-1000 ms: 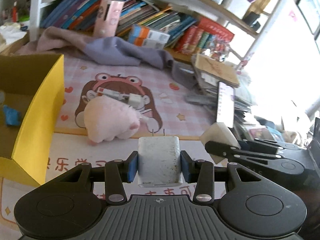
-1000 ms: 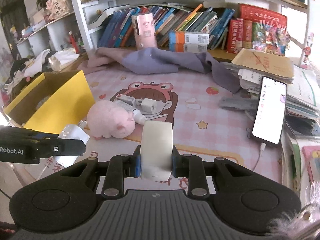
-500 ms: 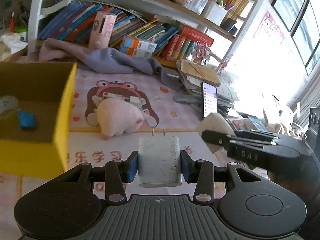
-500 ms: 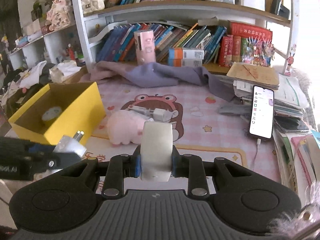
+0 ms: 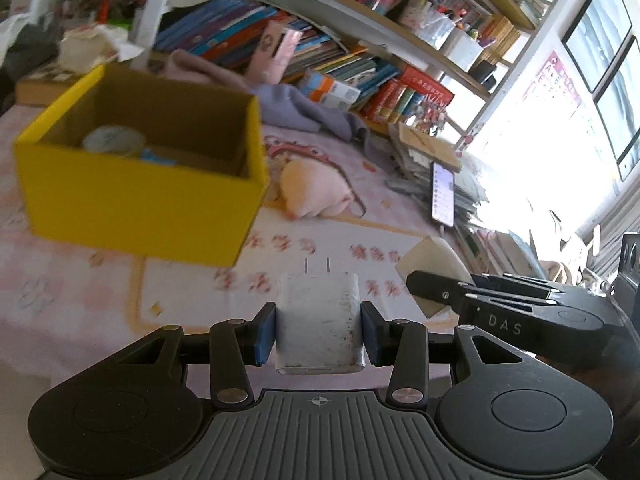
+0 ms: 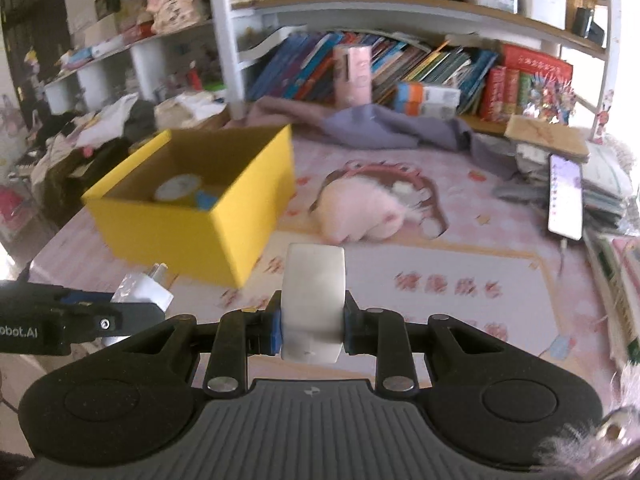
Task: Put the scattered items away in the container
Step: 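Lift the charger and eraser block with both grippers toward the yellow box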
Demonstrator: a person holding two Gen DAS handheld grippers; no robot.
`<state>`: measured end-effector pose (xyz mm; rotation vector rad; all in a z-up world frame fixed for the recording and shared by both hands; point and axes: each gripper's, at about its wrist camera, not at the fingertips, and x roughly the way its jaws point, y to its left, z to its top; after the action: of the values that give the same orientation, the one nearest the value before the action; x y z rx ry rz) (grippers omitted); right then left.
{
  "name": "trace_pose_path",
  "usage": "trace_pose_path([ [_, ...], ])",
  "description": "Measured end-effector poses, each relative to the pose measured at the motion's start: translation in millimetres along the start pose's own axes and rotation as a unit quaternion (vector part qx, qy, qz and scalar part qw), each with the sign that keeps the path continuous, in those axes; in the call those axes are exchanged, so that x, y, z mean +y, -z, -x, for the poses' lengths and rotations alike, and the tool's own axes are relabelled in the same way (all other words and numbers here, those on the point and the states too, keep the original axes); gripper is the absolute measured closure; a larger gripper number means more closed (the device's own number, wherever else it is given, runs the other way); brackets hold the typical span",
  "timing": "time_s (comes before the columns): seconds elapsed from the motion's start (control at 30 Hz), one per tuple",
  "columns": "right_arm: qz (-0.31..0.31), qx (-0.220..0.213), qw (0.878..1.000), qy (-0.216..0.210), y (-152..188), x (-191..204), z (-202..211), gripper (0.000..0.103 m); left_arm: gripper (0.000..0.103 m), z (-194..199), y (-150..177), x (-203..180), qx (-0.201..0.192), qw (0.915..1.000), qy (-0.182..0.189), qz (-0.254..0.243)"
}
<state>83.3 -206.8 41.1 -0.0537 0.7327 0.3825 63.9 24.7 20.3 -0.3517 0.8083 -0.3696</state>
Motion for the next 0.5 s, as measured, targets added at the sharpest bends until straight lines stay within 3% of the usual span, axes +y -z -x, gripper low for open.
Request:
trace_pose_path([
  [0.13, -0.002, 0.010, 1.000, -0.008, 13.7, 26.5, 5.8, 0.078, 0.061, 17.9, 10.4, 10.0, 0.003, 1.0000, -0.001, -0.001],
  [0.33, 0.006, -0.007, 1.000, -0.001, 21.5, 50.4, 21.2, 0.078, 0.061, 34.4, 22.1, 18.2, -0.001, 1.0000, 0.003, -0.001],
  [0.5, 0.016, -0.009, 1.000, -0.010, 25.7, 62.4, 28.8, 0.078, 0.061, 47.9, 26.8, 12.7, -0.017, 0.9993, -0.001, -0.033],
])
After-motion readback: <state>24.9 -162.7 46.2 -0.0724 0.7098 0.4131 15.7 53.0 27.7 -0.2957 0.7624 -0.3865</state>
